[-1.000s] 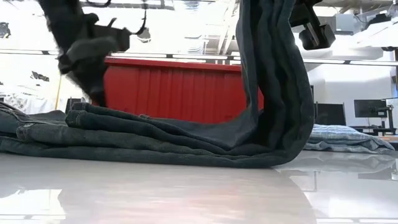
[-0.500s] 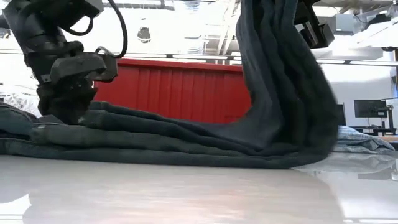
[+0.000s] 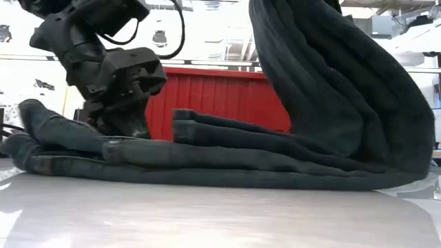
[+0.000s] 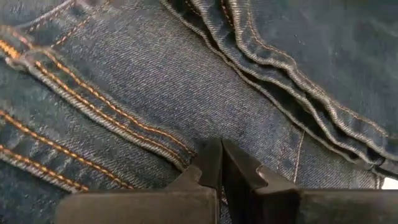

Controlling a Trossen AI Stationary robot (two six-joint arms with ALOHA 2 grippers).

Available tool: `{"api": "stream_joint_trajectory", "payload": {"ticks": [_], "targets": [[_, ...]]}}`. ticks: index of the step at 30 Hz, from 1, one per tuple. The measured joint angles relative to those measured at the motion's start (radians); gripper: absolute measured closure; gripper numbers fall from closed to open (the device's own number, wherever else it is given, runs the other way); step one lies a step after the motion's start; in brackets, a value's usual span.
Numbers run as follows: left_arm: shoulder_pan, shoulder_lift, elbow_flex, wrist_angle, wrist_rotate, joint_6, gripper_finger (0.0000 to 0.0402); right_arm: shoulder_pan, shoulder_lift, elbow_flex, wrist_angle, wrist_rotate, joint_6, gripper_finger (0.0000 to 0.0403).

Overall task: Fold Laundry from Bin
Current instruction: Fold the black pants

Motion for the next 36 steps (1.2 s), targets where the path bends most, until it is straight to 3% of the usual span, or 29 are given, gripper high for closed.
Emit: {"api": "stream_joint_trajectory", "payload": {"ticks": [9, 18, 30, 36], "targets": [[0.035, 0.141, 0.172, -0.002, 0.028, 0.137, 0.0401, -0.003, 0.000, 0.000, 0.164, -0.009, -0.064, 0.0362], [0.059, 0.229, 0.325, -0.037, 0.055, 0.218, 0.0401, 0.008, 0.000, 0.000, 0.169, -0.006, -0.076, 0.0362], [0.104, 0.037, 0.431, -0.410, 0.116, 0.259, 0.0401, 0.025, 0.000, 0.000, 0.171, -0.002, -0.105, 0.0362], [0.124, -0.097, 0.460, -0.771, 0.066, 0.229, 0.0401, 0.024, 0.000, 0.000, 0.169, -0.002, -0.107, 0.0362]]}}
